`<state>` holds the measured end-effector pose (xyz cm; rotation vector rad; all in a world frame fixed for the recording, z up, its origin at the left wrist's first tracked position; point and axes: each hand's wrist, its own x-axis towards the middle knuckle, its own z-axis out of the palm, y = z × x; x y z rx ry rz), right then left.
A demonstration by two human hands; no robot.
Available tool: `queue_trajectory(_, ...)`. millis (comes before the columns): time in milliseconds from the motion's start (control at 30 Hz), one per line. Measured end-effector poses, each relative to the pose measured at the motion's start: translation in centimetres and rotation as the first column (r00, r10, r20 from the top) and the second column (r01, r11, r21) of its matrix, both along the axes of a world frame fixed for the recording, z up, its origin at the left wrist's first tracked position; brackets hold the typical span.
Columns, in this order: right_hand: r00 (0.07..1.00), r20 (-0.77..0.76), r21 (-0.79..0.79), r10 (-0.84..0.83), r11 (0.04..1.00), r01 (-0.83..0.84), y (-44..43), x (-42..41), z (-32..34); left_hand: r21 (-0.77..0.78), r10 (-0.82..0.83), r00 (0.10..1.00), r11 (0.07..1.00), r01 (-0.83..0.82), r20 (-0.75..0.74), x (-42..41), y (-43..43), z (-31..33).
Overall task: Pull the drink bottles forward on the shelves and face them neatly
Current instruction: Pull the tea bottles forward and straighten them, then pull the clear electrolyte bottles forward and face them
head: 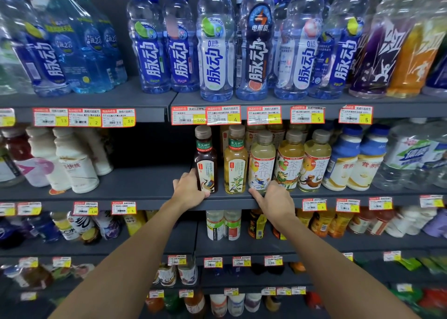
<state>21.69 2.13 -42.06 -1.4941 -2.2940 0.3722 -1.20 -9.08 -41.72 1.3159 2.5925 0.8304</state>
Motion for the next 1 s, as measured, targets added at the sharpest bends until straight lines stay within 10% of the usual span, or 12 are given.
queue_trajectory(200, 0.999, -0.034, 0.025, 0.026, 0.999, -0.025, -0.8, 0.7, 0.5, 0.021, -0.004, 1.000, 1.000, 0.004, -0.001, 0.4, -1.0, 0.1)
queue_trajectory(567, 0.904, -0.428, 0.109, -0.017, 0.992, 0.070, -6.7, 1.6, -5.2, 0.609, 0.150, 0.989, 0.785, -0.112, -0.012, 7.4, -6.4, -6.1)
queue_trajectory(1000, 0.970, -0.218, -0.175, 0.112, 0.973, -0.152, -5.3, -1.0, -19.0, 0.360, 0.131, 0.969, 0.911, -0.201, 0.209, 10.3, -5.7, -19.3)
